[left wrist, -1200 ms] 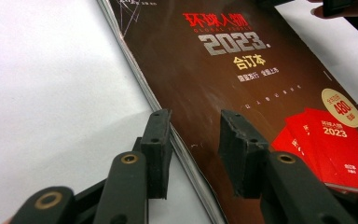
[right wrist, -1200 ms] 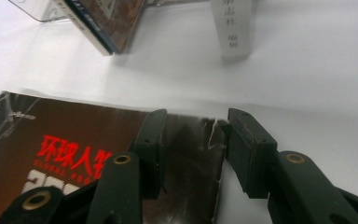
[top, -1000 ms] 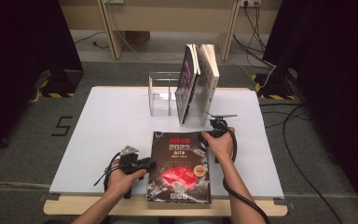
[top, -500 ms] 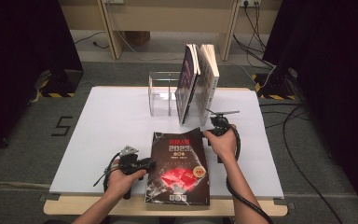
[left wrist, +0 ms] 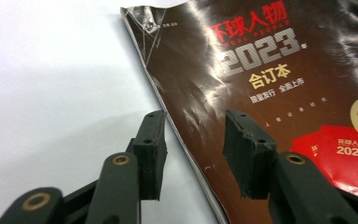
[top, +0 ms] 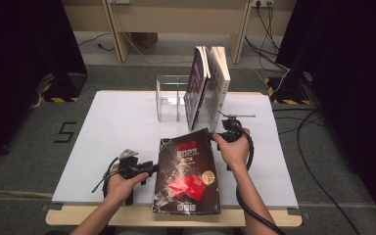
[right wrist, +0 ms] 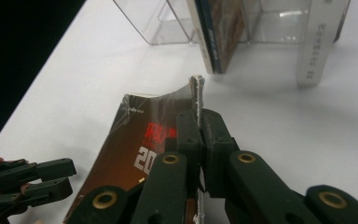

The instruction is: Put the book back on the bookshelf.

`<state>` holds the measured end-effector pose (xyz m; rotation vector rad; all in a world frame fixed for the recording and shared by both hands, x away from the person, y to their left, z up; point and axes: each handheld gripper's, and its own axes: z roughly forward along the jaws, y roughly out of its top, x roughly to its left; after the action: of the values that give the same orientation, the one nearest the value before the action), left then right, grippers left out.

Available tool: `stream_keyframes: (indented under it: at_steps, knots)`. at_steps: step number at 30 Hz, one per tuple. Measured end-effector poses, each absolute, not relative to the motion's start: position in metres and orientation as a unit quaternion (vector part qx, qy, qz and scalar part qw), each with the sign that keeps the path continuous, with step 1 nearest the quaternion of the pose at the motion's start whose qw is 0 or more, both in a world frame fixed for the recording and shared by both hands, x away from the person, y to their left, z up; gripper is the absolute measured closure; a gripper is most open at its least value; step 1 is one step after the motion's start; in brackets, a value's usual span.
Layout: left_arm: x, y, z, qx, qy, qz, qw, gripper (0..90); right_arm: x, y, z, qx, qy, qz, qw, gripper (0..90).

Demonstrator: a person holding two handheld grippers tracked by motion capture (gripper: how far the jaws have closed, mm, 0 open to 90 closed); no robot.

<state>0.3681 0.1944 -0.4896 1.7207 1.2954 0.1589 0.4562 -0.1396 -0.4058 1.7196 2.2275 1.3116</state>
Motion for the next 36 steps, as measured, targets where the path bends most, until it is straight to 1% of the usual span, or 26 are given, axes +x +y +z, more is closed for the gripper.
stream_keyframes:
  at_steps: [2,5,7,13,16,24,36]
  knots:
    - [0.367,0.194,-0.488,0.704,0.527,0.066,0.471,56.5,0.454,-0.138,-0.401,0.552,0.714,0.431,0.024,87.6]
    - [0.366,0.193,-0.485,0.713,0.513,0.085,0.469,54.5,0.451,-0.135,-0.392,0.545,0.710,0.444,0.033,87.6]
    - [0.365,0.193,-0.482,0.708,0.516,0.079,0.476,53.7,0.449,-0.132,-0.387,0.541,0.710,0.450,0.038,87.6]
    - [0.365,0.198,-0.474,0.701,0.516,0.087,0.485,53.0,0.447,-0.123,-0.371,0.527,0.706,0.469,0.058,87.6]
    - [0.367,0.200,-0.473,0.704,0.516,0.093,0.479,52.2,0.445,-0.118,-0.363,0.524,0.703,0.477,0.067,87.6]
    - [0.367,0.201,-0.472,0.702,0.517,0.091,0.481,51.1,0.446,-0.111,-0.349,0.515,0.698,0.489,0.089,87.6]
    - [0.368,0.200,-0.473,0.701,0.515,0.091,0.485,49.8,0.443,-0.108,-0.330,0.504,0.686,0.513,0.108,87.7]
